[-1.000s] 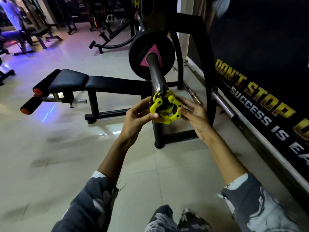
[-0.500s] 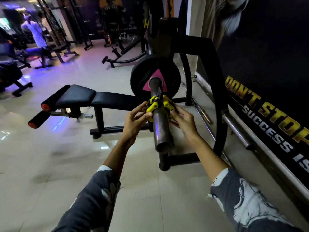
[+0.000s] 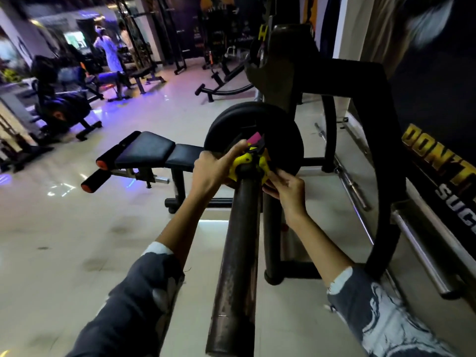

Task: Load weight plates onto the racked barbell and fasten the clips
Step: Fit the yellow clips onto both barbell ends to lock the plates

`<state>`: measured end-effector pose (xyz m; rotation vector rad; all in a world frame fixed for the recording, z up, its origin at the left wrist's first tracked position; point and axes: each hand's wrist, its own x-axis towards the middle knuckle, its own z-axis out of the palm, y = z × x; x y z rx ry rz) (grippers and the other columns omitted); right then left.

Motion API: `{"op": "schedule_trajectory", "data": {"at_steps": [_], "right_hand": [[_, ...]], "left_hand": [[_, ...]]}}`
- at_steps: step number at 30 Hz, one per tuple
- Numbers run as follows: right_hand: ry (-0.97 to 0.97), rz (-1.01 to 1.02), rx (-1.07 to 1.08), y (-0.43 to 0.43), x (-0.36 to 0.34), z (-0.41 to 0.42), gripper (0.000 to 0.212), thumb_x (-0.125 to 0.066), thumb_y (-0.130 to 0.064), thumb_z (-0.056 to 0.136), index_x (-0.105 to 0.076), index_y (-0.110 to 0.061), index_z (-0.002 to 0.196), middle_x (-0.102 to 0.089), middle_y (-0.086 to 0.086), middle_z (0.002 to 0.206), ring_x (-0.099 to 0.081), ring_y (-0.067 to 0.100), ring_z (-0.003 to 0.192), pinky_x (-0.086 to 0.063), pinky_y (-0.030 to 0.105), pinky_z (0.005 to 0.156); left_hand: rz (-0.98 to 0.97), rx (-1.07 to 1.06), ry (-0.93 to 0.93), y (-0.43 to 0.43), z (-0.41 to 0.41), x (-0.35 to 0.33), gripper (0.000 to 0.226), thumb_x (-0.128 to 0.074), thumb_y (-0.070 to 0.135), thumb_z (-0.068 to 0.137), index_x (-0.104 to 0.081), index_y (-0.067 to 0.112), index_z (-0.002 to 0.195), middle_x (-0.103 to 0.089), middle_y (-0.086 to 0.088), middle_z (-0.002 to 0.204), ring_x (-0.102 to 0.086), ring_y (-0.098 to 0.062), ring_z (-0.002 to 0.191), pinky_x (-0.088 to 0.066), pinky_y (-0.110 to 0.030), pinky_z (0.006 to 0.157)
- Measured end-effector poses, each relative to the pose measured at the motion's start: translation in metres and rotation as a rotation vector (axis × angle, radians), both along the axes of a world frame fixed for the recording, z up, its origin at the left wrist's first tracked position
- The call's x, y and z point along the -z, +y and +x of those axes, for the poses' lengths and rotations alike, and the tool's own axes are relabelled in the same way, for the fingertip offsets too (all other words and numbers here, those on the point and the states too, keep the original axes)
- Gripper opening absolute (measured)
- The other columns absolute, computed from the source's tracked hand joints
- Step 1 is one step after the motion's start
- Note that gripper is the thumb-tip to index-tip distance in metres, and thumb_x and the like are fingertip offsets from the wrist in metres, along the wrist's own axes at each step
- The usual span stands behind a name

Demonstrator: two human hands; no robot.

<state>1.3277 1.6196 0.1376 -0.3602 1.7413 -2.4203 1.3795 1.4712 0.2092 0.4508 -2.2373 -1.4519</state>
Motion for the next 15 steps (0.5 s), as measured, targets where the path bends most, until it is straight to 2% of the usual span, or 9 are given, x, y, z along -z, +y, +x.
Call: {"op": "schedule_trajectory", "data": {"at_steps": [2, 4, 6, 8, 10, 12, 14, 15], "right_hand": [[-0.036, -0.044, -0.019, -0.001, -0.001, 0.001, 0.029, -0.05, -0.005, 0.092, -0.054, 0.004, 0.119, -0.063, 0.008, 0.106, -0.067, 0.005, 0.078, -0.056, 0.016, 0.066], [-0.063, -0.057, -0.016, -0.001, -0.004, 0.004, 0.03, -0.05, -0.005, 0.091, -0.053, 0.003, 0.12, -0.061, 0.011, 0.11, -0.064, 0.013, 0.085, -0.055, 0.017, 0.067], [-0.072, -0.061, -0.007, 0.001, -0.005, 0.007, 0.031, -0.05, -0.007, 0.091, -0.054, 0.002, 0.12, -0.061, 0.01, 0.11, -0.063, 0.014, 0.088, -0.055, 0.021, 0.071], [-0.066, -0.067, -0.015, 0.001, -0.009, 0.009, 0.03, -0.051, -0.008, 0.091, -0.055, -0.001, 0.12, -0.064, 0.005, 0.105, -0.064, 0.012, 0.089, -0.055, 0.028, 0.079], [-0.056, -0.074, -0.031, 0.001, -0.014, 0.011, 0.031, -0.051, -0.008, 0.091, -0.055, -0.001, 0.121, -0.064, 0.003, 0.105, -0.064, 0.008, 0.087, -0.056, 0.023, 0.076], [0.033, -0.001, 0.001, 0.001, -0.017, 0.012, 0.035, -0.054, -0.007, 0.089, -0.053, -0.001, 0.124, -0.063, 0.006, 0.111, -0.063, 0.01, 0.095, -0.056, 0.018, 0.074], [0.276, 0.253, 0.204, 0.001, -0.021, 0.013, 0.046, -0.06, -0.011, 0.085, -0.048, -0.004, 0.129, -0.057, 0.01, 0.126, -0.051, 0.012, 0.114, -0.051, 0.029, 0.094], [0.439, 0.383, 0.338, 0.001, -0.026, 0.011, 0.056, -0.065, -0.016, 0.082, -0.044, -0.008, 0.133, -0.051, 0.011, 0.135, -0.042, 0.012, 0.123, -0.043, 0.035, 0.104]], "left_hand": [[-0.229, -0.049, -0.071, 0.012, -0.007, -0.017, 0.086, -0.059, 0.082, 0.059, -0.067, -0.001, 0.078, -0.069, -0.018, 0.07, -0.069, -0.027, 0.063, -0.059, -0.041, 0.061], [-0.443, -0.069, -0.134, 0.024, -0.012, -0.027, 0.08, -0.056, 0.078, 0.066, -0.063, -0.002, 0.067, -0.065, -0.011, 0.06, -0.063, -0.023, 0.054, -0.048, -0.031, 0.051], [-0.549, -0.086, -0.162, 0.033, -0.015, -0.033, 0.07, -0.055, 0.074, 0.07, -0.055, 0.006, 0.058, -0.054, -0.004, 0.051, -0.054, -0.018, 0.048, -0.04, -0.028, 0.047], [-0.546, -0.099, -0.192, 0.036, -0.018, -0.035, 0.066, -0.052, 0.071, 0.076, -0.054, 0.007, 0.059, -0.05, -0.002, 0.05, -0.051, -0.017, 0.047, -0.039, -0.027, 0.048], [-0.491, -0.126, -0.208, 0.033, -0.017, -0.039, 0.058, -0.049, 0.061, 0.085, -0.056, 0.008, 0.063, -0.05, -0.003, 0.053, -0.048, -0.017, 0.049, -0.036, -0.027, 0.047], [-0.34, -0.169, -0.191, 0.02, -0.016, -0.036, 0.048, -0.052, 0.053, 0.085, -0.061, 0.008, 0.071, -0.06, -0.009, 0.066, -0.057, -0.025, 0.062, -0.043, -0.029, 0.058], [-0.002, -0.143, -0.153, 0.005, -0.011, -0.029, 0.043, -0.062, 0.051, 0.078, -0.065, 0.009, 0.077, -0.069, -0.013, 0.081, -0.067, -0.03, 0.075, -0.056, -0.04, 0.072], [0.171, -0.105, -0.157, 0.0, -0.008, -0.025, 0.041, -0.066, 0.05, 0.076, -0.066, 0.009, 0.08, -0.07, -0.014, 0.086, -0.069, -0.03, 0.077, -0.059, -0.042, 0.072]]}}
